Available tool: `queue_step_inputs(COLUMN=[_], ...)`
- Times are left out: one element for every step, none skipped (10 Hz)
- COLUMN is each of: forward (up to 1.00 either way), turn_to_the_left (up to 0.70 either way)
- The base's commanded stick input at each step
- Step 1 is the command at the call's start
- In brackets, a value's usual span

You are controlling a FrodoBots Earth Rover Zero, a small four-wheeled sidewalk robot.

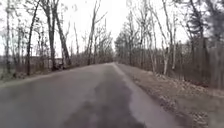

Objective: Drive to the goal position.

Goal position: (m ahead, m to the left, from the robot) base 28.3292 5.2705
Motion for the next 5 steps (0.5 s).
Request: queue_step_inputs(forward=[0.85, 0.85, 0.85, 0.85, 0.85], turn_to_the_left=[0.0, 0.0, 0.0, 0.0, 0.0])
